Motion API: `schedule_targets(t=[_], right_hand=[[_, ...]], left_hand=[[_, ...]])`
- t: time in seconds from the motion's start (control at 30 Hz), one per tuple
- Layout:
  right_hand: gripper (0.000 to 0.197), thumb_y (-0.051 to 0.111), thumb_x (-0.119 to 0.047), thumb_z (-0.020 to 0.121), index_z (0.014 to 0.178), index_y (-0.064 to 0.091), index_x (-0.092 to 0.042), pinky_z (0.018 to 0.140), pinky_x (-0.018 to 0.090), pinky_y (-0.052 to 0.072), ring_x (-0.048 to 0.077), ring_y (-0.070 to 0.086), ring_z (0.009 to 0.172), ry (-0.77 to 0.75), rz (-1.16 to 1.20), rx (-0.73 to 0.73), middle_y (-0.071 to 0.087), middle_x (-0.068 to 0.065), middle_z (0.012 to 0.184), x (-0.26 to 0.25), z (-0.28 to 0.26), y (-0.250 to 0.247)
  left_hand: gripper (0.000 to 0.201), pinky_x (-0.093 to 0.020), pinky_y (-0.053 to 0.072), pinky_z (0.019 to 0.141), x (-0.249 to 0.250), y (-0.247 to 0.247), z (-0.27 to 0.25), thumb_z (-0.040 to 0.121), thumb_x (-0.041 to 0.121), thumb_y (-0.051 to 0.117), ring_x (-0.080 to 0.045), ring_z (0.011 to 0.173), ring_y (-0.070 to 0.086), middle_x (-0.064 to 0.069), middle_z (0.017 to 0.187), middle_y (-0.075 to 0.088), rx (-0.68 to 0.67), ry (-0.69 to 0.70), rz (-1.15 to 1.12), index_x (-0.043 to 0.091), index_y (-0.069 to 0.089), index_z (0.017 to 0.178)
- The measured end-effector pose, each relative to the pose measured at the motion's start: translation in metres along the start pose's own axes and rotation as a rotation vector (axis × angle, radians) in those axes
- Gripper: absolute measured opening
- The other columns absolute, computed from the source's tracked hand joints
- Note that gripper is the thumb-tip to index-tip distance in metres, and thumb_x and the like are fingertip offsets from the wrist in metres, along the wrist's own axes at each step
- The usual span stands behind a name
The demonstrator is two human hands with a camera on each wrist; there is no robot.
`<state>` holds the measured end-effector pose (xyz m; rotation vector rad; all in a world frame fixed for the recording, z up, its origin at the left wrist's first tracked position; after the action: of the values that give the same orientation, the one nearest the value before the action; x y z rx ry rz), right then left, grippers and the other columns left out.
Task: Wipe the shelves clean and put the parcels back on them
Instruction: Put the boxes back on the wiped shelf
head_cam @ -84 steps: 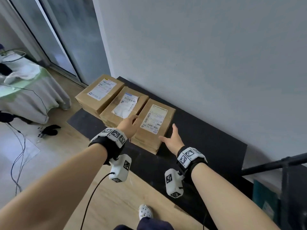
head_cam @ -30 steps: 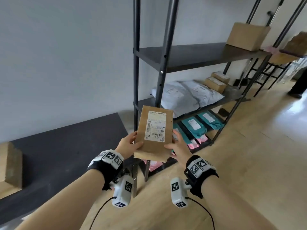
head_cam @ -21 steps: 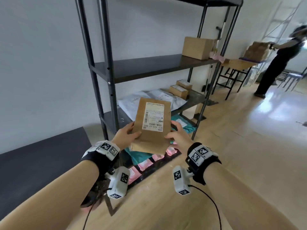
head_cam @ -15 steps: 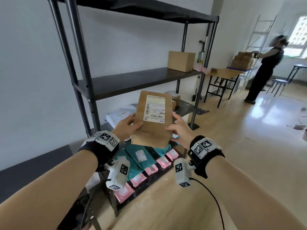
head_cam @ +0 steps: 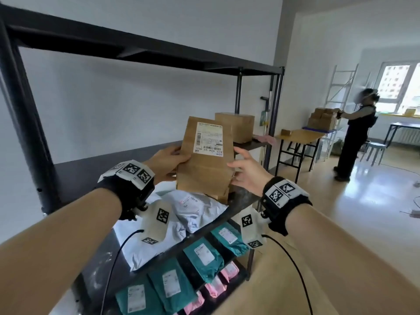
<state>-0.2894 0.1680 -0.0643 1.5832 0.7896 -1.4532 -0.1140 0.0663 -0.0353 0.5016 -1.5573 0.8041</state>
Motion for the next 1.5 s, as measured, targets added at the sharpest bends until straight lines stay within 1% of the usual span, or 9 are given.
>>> schedule_targets(t=[0.3,0.47,0.7,0.8,0.9,1.03,1.3,1.4,1.5], right_hand=[[0.054,0.053,0.002,0.089,0.139,0.043,-0.017,0.091,0.043,0.051,0.028,0.06,0.112,-0.036,0.069,-0.022,0.064,0.008,0.114,-0.033,0.13,-0.045],[0.061,0.055,-0.003,0.088,0.144,0.039,-0.018,0.092,0.04,0.05,0.029,0.059,0.112,-0.007,0.045,-0.09,0.06,0.009,0.127,-0.037,0.204,-0.066],[0.058,0.055,-0.006,0.089,0.143,0.039,-0.02,0.101,0.043,0.044,0.025,0.058,0.111,0.043,-0.038,-0.247,0.061,0.009,0.125,-0.05,0.311,-0.073],[0.054,0.054,-0.007,0.088,0.141,0.044,-0.018,0.086,0.036,0.049,0.022,0.059,0.099,0.085,-0.092,-0.297,0.062,0.01,0.122,-0.044,0.345,-0.068],[0.051,0.054,-0.006,0.089,0.138,0.046,-0.015,0.071,0.032,0.05,0.022,0.059,0.095,0.111,-0.11,-0.336,0.062,0.011,0.119,-0.04,0.371,-0.067],[0.037,0.052,-0.005,0.09,0.127,0.056,-0.012,0.071,0.031,0.047,0.02,0.057,0.088,0.114,-0.123,-0.374,0.063,0.007,0.1,-0.034,0.395,-0.067],[0.039,0.057,-0.014,0.089,0.128,0.056,-0.016,0.097,0.044,0.048,0.027,0.057,0.107,0.122,-0.169,-0.381,0.063,0.009,0.114,-0.023,0.415,-0.066],[0.032,0.055,-0.012,0.09,0.122,0.057,-0.018,0.091,0.041,0.048,0.025,0.058,0.101,0.113,-0.175,-0.381,0.064,0.006,0.106,-0.023,0.417,-0.066],[0.047,0.059,-0.018,0.088,0.134,0.05,-0.02,0.092,0.04,0.046,0.027,0.054,0.114,0.063,-0.264,-0.392,0.058,0.007,0.124,-0.027,0.418,-0.065]], left_hand=[[0.023,-0.043,0.051,0.092,0.025,0.012,0.119,0.096,0.02,0.053,-0.02,0.097,0.064,-0.001,0.102,0.065,0.107,-0.053,-0.014,0.015,0.052,0.118],[0.019,-0.03,0.054,0.067,0.034,0.021,0.177,0.095,0.023,0.055,-0.016,0.087,0.065,0.002,0.098,0.067,0.177,-0.079,0.034,0.018,0.057,0.113],[0.03,-0.029,0.054,0.062,0.035,0.02,0.245,0.093,0.026,0.058,-0.021,0.089,0.066,-0.003,0.111,0.064,0.34,-0.128,0.017,0.014,0.054,0.12],[0.041,-0.031,0.056,0.063,0.03,0.019,0.266,0.092,0.027,0.059,-0.024,0.089,0.066,-0.009,0.123,0.057,0.432,-0.164,0.007,0.008,0.047,0.127],[0.046,-0.03,0.056,0.063,0.022,0.016,0.286,0.091,0.032,0.06,-0.021,0.087,0.066,-0.008,0.128,0.054,0.504,-0.189,0.008,0.009,0.046,0.129],[0.049,-0.033,0.057,0.07,0.014,0.01,0.303,0.091,0.037,0.059,-0.025,0.094,0.065,-0.008,0.131,0.052,0.576,-0.21,0.037,0.01,0.048,0.13],[0.039,-0.031,0.056,0.066,0.007,0.013,0.315,0.095,0.035,0.052,-0.023,0.088,0.064,-0.009,0.13,0.053,0.617,-0.233,0.048,0.011,0.051,0.125],[0.044,-0.03,0.055,0.065,0.005,0.014,0.317,0.095,0.035,0.051,-0.023,0.092,0.064,-0.008,0.129,0.053,0.641,-0.236,0.065,0.01,0.048,0.131],[0.046,-0.035,0.057,0.072,0.007,0.012,0.316,0.096,0.037,0.048,-0.025,0.099,0.062,-0.006,0.124,0.054,0.662,-0.251,0.135,0.011,0.047,0.133]])
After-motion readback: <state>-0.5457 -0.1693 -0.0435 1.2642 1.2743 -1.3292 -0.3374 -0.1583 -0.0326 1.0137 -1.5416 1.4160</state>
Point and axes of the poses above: each hand's wrist, its own z-axis towards the middle knuckle, its own y-axis out of the palm, x = y × z, the point moved 8 cm from there along z, towards the middle knuckle
